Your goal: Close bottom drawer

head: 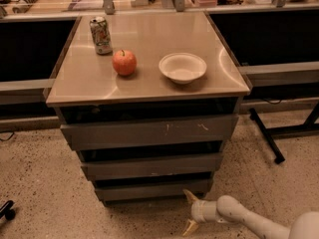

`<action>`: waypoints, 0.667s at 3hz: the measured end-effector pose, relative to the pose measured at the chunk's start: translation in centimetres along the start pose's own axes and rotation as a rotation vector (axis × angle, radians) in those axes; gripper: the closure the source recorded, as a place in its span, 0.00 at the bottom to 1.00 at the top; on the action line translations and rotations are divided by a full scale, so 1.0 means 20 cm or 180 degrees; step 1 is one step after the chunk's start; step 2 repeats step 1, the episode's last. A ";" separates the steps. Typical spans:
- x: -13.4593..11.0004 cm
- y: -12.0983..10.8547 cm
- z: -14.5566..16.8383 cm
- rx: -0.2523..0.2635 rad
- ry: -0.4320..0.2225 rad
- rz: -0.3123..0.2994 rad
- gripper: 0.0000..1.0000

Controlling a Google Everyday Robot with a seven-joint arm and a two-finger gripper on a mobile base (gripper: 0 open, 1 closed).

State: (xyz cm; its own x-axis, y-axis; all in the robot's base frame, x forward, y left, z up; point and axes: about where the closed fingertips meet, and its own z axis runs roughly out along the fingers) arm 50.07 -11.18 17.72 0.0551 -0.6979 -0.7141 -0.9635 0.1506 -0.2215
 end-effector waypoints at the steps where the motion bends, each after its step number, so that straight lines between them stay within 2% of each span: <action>1: 0.00 0.00 0.00 0.0000 0.0000 0.0000 0.00; 2: 0.00 0.00 0.00 0.0000 0.0000 0.0000 0.00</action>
Offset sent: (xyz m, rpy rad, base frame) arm 0.0000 0.0000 0.0000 0.0000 0.0000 0.0000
